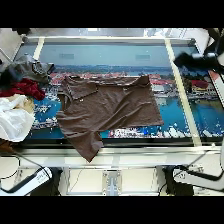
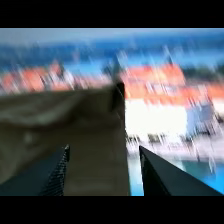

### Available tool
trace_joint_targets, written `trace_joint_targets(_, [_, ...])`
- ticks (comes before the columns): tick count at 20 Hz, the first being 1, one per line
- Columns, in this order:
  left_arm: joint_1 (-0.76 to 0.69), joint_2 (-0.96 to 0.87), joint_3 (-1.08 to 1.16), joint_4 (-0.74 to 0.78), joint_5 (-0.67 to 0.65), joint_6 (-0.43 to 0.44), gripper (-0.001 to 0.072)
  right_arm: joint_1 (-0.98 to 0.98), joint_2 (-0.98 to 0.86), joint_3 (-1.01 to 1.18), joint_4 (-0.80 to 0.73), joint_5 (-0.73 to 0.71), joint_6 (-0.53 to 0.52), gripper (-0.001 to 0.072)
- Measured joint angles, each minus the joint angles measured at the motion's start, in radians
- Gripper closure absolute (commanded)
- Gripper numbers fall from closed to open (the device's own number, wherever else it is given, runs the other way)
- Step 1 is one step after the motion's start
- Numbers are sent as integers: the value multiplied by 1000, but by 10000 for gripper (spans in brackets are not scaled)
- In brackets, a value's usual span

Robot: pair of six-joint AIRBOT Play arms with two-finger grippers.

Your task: Fold the shirts.

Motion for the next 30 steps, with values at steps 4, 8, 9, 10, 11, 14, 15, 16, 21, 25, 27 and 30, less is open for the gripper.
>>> trace_joint_targets(4, [143,135,-366,-50,-131,-28,239,-102,257,-392,34,-24,-6,234])
trace_joint_targets(8, [168,145,-632,-146,-160,-1,239,-136,463,-789,197,-190,53,227])
trace_joint_targets(9, [156,137,-680,-166,-156,8,238,-140,489,-866,233,-201,71,227])
trace_joint_targets(10, [137,127,-718,-179,-143,15,238,-142,505,-928,259,-211,83,226])
trace_joint_targets(11, [112,116,-744,-192,-123,21,238,-144,516,-986,279,-215,94,226])
trace_joint_targets(14, [20,79,-790,-238,-61,29,239,-148,533,-1106,335,-224,112,226])
trace_joint_targets(15, [-12,65,-798,-254,-40,30,239,-148,536,-1135,349,-225,117,227])
trace_joint_targets(16, [-40,51,-803,-272,-27,32,240,-148,538,-1157,358,-230,124,227])
trace_joint_targets(21, [-140,-13,-814,-346,16,34,246,-146,495,-1234,429,-301,153,227])
trace_joint_targets(25, [-178,-30,-817,-383,45,45,246,-145,374,-1249,595,-396,59,228])
trace_joint_targets(27, [-185,-33,-817,-391,52,48,246,-145,299,-1246,720,-420,-31,234])
trace_joint_targets(30, [-190,-35,-818,-399,59,51,466,-145,195,-1223,876,-433,-157,503])
